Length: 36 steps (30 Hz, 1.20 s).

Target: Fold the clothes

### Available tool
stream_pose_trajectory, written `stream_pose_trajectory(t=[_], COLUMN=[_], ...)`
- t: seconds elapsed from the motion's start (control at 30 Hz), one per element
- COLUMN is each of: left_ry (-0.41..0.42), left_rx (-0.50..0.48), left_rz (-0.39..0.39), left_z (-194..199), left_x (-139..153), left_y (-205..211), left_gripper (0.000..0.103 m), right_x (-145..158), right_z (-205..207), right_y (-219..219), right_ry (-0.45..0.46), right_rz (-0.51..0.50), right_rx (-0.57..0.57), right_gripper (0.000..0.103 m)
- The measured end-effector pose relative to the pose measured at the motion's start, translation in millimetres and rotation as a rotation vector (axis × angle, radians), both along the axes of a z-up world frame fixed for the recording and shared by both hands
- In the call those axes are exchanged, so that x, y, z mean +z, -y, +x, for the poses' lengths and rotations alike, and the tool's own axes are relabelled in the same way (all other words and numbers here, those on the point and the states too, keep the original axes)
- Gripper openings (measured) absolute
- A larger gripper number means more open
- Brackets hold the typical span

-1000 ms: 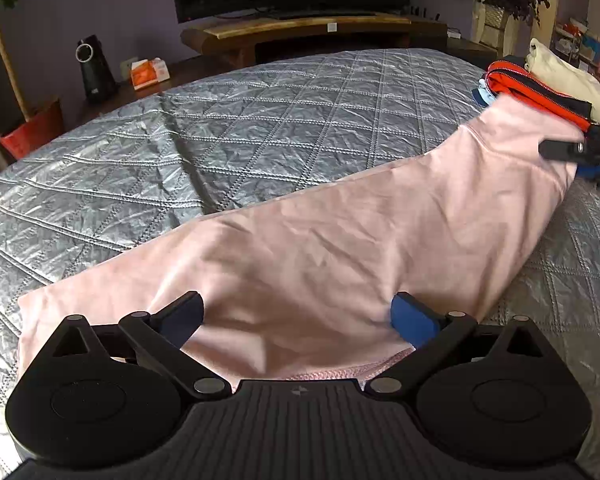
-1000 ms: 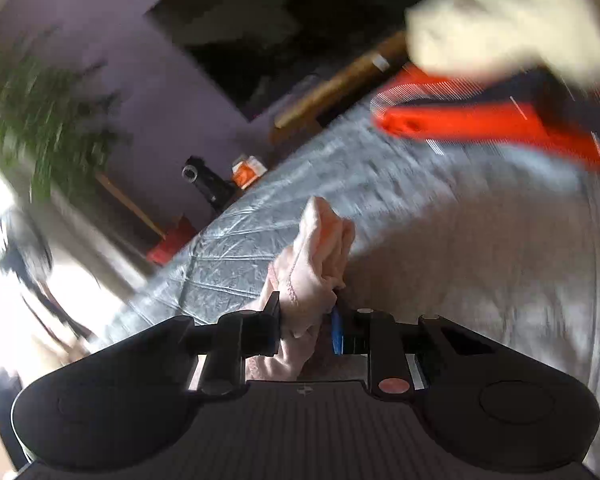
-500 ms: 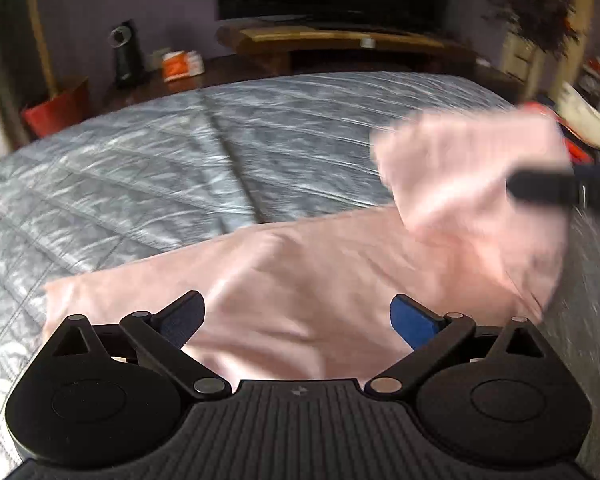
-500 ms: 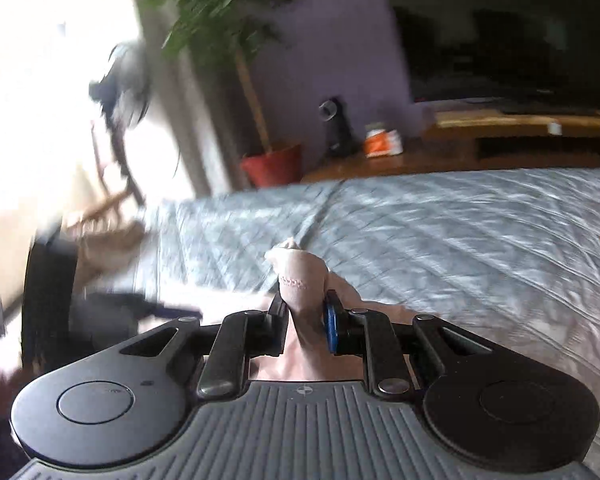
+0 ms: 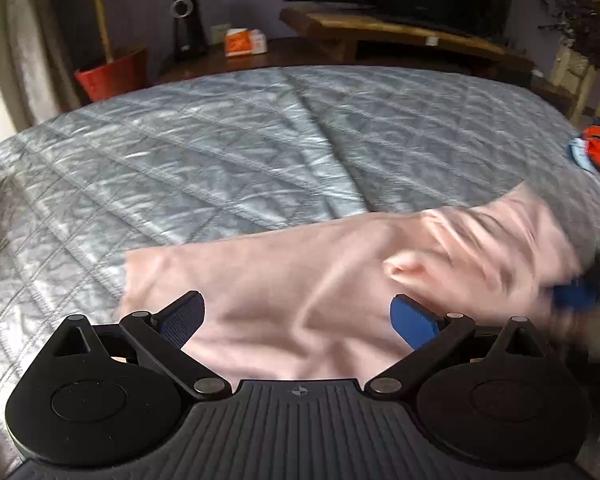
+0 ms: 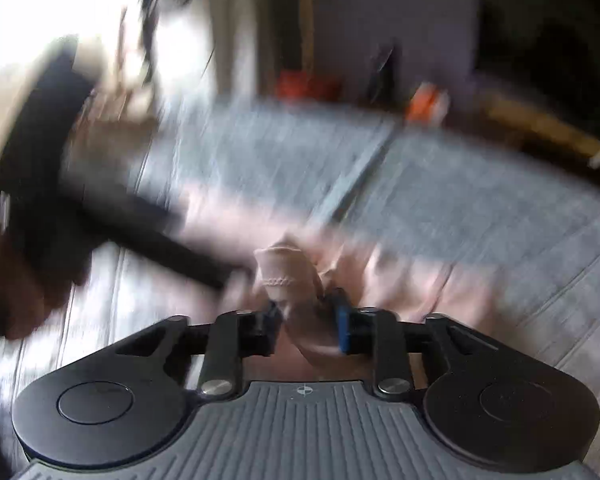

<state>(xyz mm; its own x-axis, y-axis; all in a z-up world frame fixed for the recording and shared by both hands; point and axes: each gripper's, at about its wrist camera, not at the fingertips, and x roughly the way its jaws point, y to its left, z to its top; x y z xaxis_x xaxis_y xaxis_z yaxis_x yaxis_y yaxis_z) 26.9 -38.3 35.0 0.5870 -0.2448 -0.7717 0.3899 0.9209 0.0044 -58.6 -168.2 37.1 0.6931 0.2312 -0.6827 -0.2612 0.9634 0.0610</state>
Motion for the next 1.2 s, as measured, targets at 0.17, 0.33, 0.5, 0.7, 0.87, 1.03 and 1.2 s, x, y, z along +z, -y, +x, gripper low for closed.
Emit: stream_pose_trajectory(t=[0.17,0.33,0.5,0.7,0.87,1.03,1.2], left_ry=[-0.008,-0.014,-0.019,-0.025,-0.026,-0.027,-0.028], left_rx=[0.010,-0.021,-0.031,-0.044,-0.056,-0.068,-0.074], left_rz=[-0.001,0.016,0.016,0.017,0.020,0.023,0.026], left_z=[2.2,-0.6,-1.0,-1.4,-1.5,-1.5,-1.5], left_x=[0.6,-2.1,-3.2,-4.5,-4.7,-5.0,-5.0], left_y=[-8.4,-5.1,-3.5,-1.5,-0.1,1.4,1.3], left_gripper=[0.101,0.101,0.101,0.101,0.101,0.101,0.101], right_x=[20.8,24.0,21.7,28.8,26.1,10.3,16.4], right_z=[-8.2,12.7,60.1,89.8,92.5,84.3,74.7], right_y=[33.0,61.6,58.0,31.5,6.9,-2.1,14.3], right_ry=[0.040,-0.009,-0.125,-0.237,-0.272,-0.296,-0.248], right_rz=[0.257,0.274,0.217,0.046,-0.082,-0.145,-0.078], right_rx=[-0.074,-0.215,-0.171,-0.062,0.017,0.059,0.017], right_gripper=[0.081,0.044,0.049,0.069,0.069,0.042,0.027])
